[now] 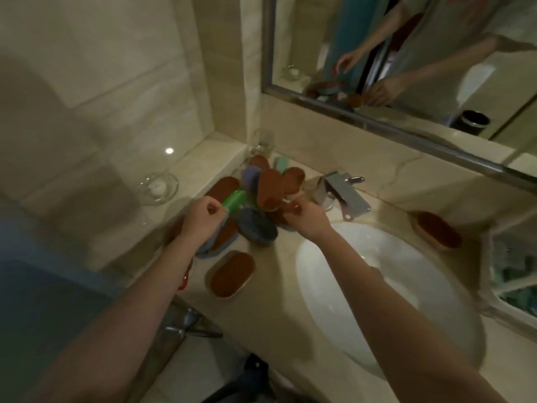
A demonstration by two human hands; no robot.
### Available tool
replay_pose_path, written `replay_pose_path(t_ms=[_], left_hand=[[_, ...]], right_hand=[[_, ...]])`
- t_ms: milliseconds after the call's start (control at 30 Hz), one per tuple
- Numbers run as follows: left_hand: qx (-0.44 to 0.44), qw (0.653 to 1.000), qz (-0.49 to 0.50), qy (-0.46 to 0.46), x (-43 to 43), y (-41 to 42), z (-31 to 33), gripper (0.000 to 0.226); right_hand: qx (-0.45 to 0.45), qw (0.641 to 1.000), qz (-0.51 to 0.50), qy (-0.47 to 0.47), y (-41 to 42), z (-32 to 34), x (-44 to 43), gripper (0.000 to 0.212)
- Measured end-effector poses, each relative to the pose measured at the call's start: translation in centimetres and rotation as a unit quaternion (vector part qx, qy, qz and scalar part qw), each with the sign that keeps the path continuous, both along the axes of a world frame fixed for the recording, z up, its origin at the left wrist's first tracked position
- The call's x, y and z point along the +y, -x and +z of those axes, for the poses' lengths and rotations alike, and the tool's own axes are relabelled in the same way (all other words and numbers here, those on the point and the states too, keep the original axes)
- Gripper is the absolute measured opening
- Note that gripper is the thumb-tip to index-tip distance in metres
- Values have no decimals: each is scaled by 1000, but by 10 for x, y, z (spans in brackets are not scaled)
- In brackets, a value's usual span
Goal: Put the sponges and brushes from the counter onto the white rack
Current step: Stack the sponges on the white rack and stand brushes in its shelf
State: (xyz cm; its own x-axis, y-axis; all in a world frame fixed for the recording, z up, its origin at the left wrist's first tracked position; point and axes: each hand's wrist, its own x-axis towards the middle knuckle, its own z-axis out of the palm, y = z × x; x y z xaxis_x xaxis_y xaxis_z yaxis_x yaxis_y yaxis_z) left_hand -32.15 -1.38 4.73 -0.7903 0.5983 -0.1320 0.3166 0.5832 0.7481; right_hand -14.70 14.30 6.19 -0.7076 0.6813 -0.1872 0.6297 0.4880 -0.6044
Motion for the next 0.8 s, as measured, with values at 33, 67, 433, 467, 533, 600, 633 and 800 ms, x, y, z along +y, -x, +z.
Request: replay_pose_path(t_ms=[33, 67, 433, 467, 533, 600, 633, 800], left_hand=[[2, 1000, 10, 12, -9, 7, -7, 20], [5, 999, 20, 28, -17, 14, -14, 27], [54, 984, 7, 169, -30, 20, -45, 92], [59, 983, 10, 173, -28, 19, -46, 92], [67, 980, 20, 185, -24, 18, -46, 89], [75, 980, 28, 181, -22, 17, -45, 87], [77, 982, 31, 170, -22, 17, -44, 89], [67, 994, 36, 74, -14, 15, -38, 89]], right_hand=[[-14, 999, 29, -3, 10, -9, -5, 27], [-33, 998, 50, -9, 18, -18, -9, 29], [-189, 982, 14, -19, 51, -76, -30, 78], [-186, 982, 11, -7, 51, -78, -29, 79], [-170, 985, 7, 5, 50, -80, -27, 79], [-134, 991, -1, 1, 46, -80, -25, 78], [-106, 994, -6, -4, 44, -79, -25, 76], [0, 998, -38, 45, 37, -66, -17, 67]])
